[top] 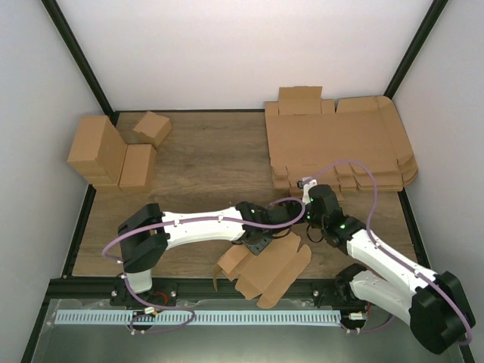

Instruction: Fold the paper box

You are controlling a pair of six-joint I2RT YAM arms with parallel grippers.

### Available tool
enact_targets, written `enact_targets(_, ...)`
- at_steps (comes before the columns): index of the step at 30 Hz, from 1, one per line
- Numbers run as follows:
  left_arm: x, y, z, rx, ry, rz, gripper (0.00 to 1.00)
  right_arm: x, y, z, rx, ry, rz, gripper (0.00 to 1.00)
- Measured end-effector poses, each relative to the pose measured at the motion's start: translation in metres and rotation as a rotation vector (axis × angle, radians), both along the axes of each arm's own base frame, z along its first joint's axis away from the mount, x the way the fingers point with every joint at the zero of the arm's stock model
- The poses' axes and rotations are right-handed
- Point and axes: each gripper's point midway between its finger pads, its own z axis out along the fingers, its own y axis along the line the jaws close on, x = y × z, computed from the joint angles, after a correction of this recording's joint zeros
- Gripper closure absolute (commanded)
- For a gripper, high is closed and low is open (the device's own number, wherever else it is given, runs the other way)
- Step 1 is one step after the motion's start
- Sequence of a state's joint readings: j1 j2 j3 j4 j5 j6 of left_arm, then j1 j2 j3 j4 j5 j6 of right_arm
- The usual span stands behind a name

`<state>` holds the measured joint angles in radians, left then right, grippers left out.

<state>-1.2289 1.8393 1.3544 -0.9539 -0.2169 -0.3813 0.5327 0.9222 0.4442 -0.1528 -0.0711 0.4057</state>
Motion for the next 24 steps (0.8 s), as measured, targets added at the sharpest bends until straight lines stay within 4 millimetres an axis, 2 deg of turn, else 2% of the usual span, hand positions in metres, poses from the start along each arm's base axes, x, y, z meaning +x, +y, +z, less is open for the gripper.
enact_targets(6, 0.000, 0.000, 0.000, 0.000, 0.000, 0.000, 0.56, 0.002, 0.000, -0.023, -0.091, 0.036, 0.040, 0.35)
enact_targets(11, 0.000, 0.000, 0.000, -0.003, 0.000, -0.001, 0.56, 0.001, 0.008, -0.025, -0.089, 0.033, 0.101, 0.39)
enact_targets(15, 0.000, 0.000, 0.000, 0.000, -0.001, -0.006, 0.56, -0.001, 0.014, -0.029, -0.090, 0.046, 0.139, 0.56)
enact_targets(24, 0.002, 0.001, 0.001, 0.011, -0.013, -0.018, 0.56, -0.002, 0.023, -0.022, -0.073, 0.059, 0.191, 0.88)
